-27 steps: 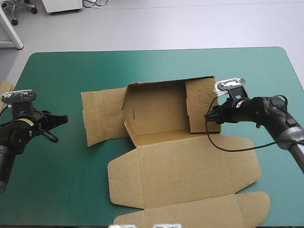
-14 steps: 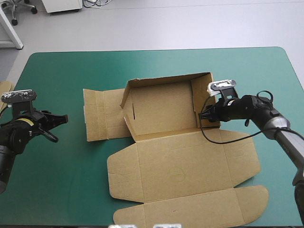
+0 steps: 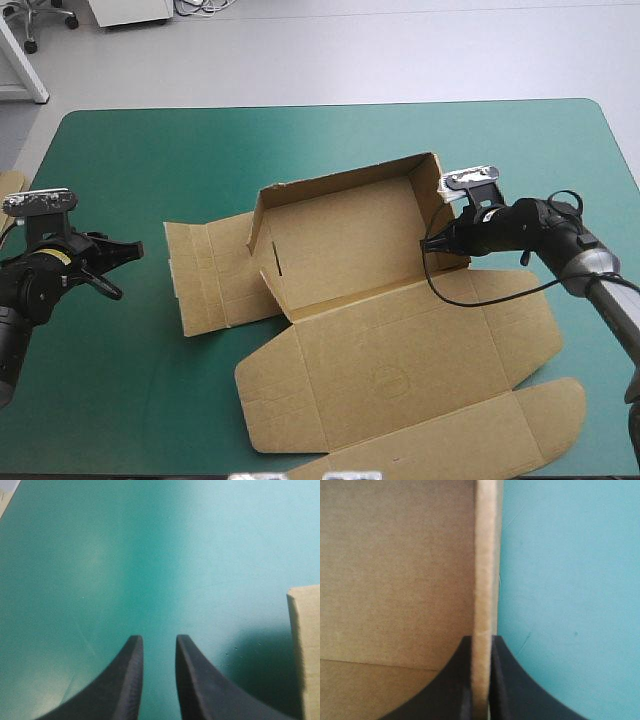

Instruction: Fold the box

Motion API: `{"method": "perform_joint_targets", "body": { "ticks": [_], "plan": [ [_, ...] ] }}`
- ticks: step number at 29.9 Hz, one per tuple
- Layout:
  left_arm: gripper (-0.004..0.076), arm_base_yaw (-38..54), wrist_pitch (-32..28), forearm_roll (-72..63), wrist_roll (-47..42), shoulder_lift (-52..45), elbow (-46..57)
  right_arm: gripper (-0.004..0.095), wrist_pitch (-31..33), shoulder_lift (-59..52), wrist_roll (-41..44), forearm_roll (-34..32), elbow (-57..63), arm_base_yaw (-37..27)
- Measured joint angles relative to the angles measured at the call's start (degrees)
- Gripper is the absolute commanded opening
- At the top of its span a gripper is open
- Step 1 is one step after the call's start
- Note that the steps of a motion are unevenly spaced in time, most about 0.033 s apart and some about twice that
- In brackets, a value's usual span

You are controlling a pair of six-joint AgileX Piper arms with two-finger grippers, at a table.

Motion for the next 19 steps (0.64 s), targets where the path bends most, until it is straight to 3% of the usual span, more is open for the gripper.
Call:
{"method": "perform_joint_targets", "body": {
  "ticks": [11, 19],
  "plan": [
    [0.0167, 0.0, -1.1, -0.3, 0.0, 0.0, 0.0, -0.0017, 24.5, -1.4, 15.4, -12.2, -16.5, 0.0],
    [0.0167, 0.0, -1.4, -2.3, 0.0, 0.0, 0.0, -0.0016, 33.9, 0.3, 21.4, -14.1, -22.0, 0.0]
  ]
}}
